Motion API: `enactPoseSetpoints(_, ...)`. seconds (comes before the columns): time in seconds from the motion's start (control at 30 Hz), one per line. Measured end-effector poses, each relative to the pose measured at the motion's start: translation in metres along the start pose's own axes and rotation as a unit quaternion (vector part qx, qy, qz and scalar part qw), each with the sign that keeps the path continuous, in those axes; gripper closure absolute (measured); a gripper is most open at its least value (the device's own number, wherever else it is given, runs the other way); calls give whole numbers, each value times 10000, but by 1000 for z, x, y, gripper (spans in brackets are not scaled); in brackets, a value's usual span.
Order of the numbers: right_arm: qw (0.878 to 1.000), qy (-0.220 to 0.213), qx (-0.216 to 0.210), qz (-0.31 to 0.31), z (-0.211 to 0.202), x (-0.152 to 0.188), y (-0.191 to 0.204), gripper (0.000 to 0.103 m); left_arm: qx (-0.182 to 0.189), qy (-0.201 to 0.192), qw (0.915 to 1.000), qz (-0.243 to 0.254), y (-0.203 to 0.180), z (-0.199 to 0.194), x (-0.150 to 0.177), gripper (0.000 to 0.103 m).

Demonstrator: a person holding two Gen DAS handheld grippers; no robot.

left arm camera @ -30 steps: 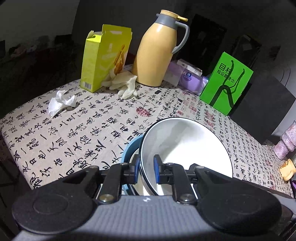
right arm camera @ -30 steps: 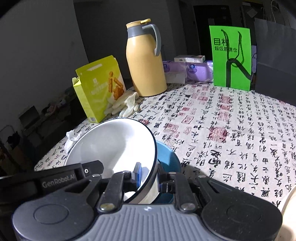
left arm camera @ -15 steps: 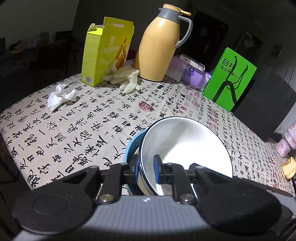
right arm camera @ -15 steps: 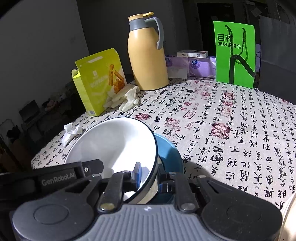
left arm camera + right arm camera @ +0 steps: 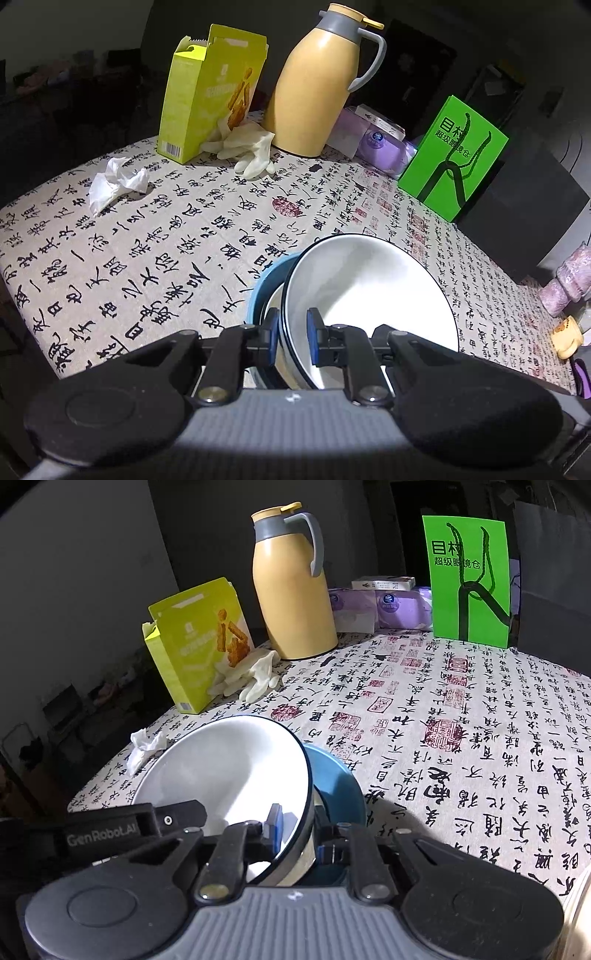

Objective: Organize plates and bowls

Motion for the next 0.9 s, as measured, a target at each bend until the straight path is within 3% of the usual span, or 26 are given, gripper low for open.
enactPoseSetpoints(0.9,9996,279,27,-4,5,-4,1,87,-367,-252,9990,80,-2,-7,-2,95)
Point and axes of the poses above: each gripper's, at about its wrist camera, not at the fingertips, and z roughly the way its jaws point, y to its left, x to its underside, the point moved 4 cm from there along z, roughly the way its jaws point, and after that the axes turned 8 degrees about y, right-handed, at the moved point
